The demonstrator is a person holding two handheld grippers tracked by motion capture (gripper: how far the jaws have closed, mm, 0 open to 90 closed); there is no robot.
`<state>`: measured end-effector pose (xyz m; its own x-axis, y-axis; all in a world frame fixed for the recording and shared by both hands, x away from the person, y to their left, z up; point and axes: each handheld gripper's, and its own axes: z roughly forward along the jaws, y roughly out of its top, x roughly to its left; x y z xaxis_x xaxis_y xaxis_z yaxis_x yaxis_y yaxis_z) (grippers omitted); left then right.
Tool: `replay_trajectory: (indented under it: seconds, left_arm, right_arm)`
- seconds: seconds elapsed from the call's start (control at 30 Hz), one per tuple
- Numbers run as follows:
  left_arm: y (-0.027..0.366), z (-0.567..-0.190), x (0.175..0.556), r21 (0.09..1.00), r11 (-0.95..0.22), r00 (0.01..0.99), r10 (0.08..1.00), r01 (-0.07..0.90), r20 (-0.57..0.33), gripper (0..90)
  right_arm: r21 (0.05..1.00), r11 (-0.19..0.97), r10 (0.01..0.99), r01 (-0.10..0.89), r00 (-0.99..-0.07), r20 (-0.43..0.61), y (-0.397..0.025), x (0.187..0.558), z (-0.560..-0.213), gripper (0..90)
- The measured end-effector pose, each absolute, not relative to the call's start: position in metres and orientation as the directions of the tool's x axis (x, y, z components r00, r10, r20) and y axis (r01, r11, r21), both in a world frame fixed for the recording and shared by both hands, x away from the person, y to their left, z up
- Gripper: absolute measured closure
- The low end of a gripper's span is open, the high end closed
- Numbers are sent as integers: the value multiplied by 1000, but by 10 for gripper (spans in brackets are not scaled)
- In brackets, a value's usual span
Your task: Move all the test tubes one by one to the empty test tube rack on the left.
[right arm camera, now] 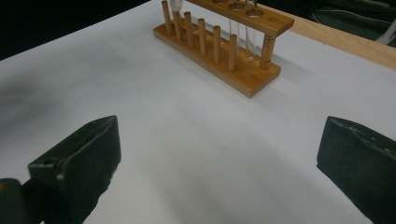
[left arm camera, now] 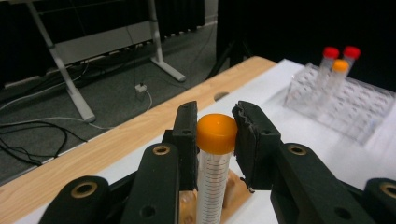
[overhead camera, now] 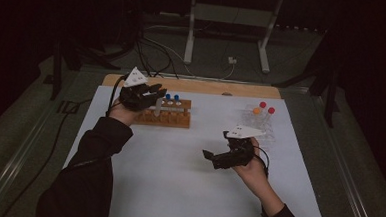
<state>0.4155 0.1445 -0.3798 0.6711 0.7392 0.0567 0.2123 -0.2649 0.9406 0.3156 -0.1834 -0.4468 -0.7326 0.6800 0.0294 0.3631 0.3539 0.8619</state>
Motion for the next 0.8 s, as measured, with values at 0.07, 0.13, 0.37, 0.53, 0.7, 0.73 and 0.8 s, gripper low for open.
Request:
replay_trajectory:
  seconds: [0.07, 0.13, 0.37, 0.53, 0.7, 0.73, 0.8]
  left_arm:
    - [144, -379, 420, 947, -249, 660, 750, 201, 57, 717]
    - [144, -379, 424, 953, -236, 643, 764, 190, 61, 717]
    - [145, -384, 438, 972, -164, 588, 808, 168, 34, 718]
    - [144, -391, 444, 981, -113, 545, 838, 155, 11, 719]
    - [141, -404, 449, 982, -85, 535, 844, 170, -20, 719]
    - [140, -408, 450, 982, -90, 531, 848, 167, -13, 719]
    - [140, -414, 451, 980, -88, 521, 853, 180, -19, 719]
  right_arm:
    - [863, 353, 681, 361, -731, 28, -184, 316, -447, 0]
    - [864, 349, 685, 363, -728, 28, -185, 316, -447, 0]
    - [865, 342, 690, 368, -723, 35, -189, 317, -447, 0]
    - [863, 343, 689, 370, -724, 36, -189, 317, -447, 0]
    - [864, 343, 690, 369, -723, 35, -190, 318, -447, 0]
    - [863, 343, 689, 370, -724, 36, -190, 318, -447, 0]
    - [863, 345, 690, 369, -723, 33, -190, 318, -448, 0]
